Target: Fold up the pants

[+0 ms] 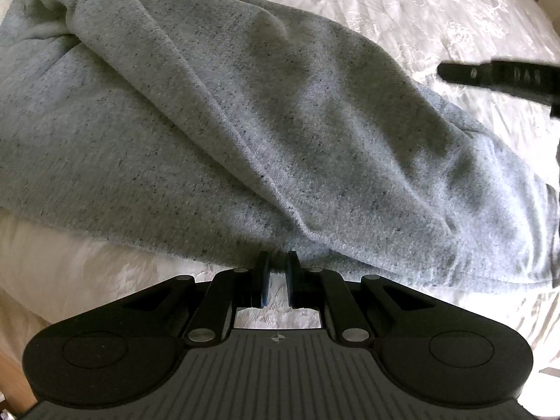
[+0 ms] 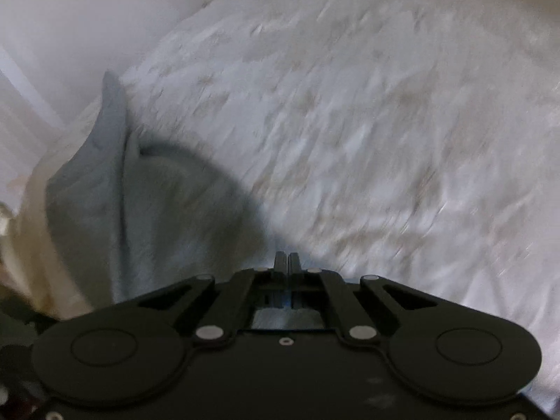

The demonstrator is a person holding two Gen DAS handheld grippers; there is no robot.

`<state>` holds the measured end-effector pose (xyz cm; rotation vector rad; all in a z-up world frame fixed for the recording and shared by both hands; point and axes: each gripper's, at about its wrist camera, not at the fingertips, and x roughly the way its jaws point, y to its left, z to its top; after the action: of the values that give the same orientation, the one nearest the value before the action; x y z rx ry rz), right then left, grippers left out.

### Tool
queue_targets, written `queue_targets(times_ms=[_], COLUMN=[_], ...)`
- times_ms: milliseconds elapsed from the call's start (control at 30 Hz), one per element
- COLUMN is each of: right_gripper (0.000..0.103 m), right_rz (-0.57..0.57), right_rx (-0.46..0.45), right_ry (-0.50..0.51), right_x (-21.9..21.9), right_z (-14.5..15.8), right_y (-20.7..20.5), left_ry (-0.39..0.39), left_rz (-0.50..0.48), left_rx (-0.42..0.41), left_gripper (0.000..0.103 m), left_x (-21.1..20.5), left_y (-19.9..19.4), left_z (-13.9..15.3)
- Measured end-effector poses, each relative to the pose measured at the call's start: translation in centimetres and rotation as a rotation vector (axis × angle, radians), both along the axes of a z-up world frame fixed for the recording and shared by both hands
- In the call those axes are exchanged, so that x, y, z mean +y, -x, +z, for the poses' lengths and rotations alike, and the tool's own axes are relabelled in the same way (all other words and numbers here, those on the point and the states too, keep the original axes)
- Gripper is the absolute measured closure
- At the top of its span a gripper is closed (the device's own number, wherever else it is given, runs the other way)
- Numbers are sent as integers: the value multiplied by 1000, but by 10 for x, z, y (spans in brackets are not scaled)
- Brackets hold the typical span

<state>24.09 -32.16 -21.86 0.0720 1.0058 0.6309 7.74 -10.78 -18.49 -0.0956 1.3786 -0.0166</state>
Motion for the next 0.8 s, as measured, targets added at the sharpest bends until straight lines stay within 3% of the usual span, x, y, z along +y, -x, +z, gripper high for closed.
queue_targets(times_ms=[67, 167, 333, 533, 600, 633, 700, 800], right_gripper=[97, 83, 80, 78, 87, 101, 101, 101], right_rz=[-41, -20, 55, 64, 73, 86, 114, 98], right_rx=[-9, 51, 111, 128, 109, 97, 50, -67], right_ry=[-8, -68, -8, 29, 23, 16, 26, 127], right_x=[-3, -3, 19, 37, 40, 41, 45, 49], right_z=[3, 2, -15, -29, -27, -26, -17, -4], right_y=[-6, -14, -13, -11, -9, -8, -3, 3], left_ry=[2, 3, -11, -10, -10, -10, -14, -18], left_rz=[5, 7, 9, 54, 63, 64, 60, 44], left_rx=[-4, -7, -9, -39, -51, -60, -75, -105], left_gripper=[93, 93, 93, 93, 93, 93, 93, 93], left_x=[0, 2, 8, 28, 35, 39, 46, 63], left_y=[2, 5, 14, 28, 29, 30, 29, 25], left_z=[1, 2, 5, 19, 23, 25, 29, 36])
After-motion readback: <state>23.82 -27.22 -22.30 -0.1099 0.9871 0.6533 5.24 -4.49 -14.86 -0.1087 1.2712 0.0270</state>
